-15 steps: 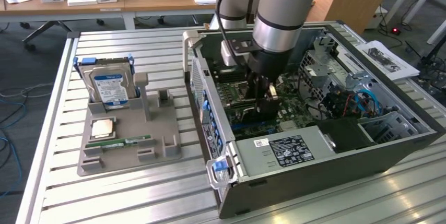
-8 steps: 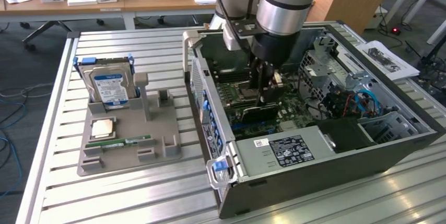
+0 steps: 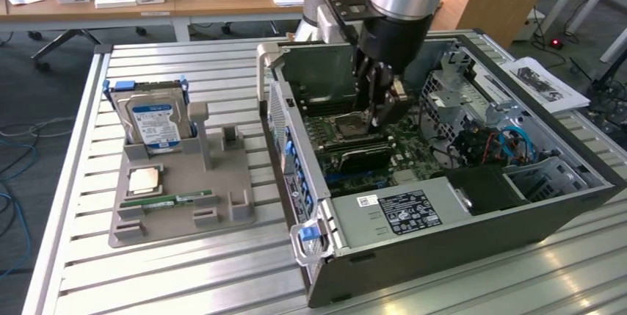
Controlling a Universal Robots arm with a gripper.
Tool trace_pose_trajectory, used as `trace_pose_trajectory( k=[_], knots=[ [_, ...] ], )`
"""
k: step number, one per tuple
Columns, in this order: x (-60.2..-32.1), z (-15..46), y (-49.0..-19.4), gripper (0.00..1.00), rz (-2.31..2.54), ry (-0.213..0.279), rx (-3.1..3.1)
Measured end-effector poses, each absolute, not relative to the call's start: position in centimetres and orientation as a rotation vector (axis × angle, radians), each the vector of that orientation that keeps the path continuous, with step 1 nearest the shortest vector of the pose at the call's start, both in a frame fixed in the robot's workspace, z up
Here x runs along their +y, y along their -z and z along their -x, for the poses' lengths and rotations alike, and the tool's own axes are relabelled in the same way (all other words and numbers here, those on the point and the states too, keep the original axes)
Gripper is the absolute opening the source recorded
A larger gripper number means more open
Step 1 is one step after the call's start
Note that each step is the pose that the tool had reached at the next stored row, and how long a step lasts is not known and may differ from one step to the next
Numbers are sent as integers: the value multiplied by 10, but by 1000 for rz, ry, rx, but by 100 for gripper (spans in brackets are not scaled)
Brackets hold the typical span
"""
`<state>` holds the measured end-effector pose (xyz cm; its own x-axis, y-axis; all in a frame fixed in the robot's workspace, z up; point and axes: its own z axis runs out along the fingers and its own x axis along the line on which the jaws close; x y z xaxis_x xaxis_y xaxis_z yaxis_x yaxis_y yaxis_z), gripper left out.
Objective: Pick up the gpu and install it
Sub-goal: 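Insert the gpu into the slot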
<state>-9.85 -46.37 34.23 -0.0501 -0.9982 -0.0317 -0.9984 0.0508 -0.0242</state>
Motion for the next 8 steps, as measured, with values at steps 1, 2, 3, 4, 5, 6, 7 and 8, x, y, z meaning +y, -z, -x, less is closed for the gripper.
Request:
trace_pose_trajectory(
  k=[1, 2, 3, 4, 5, 6, 7, 8],
  knots=[
    [-464, 98, -346, 57, 2137, -6, 2248],
    [-464, 98, -350, 57, 2137, -5, 2247],
    [-464, 98, -354, 57, 2136, -5, 2247],
    [-464, 98, -357, 57, 2136, -4, 2247],
    [-464, 98, -361, 57, 2136, -3, 2246],
    [-464, 98, -362, 57, 2135, -2, 2246],
    [-464, 98, -362, 57, 2135, -2, 2246],
    [-464, 98, -362, 57, 2135, -2, 2246]
  ],
)
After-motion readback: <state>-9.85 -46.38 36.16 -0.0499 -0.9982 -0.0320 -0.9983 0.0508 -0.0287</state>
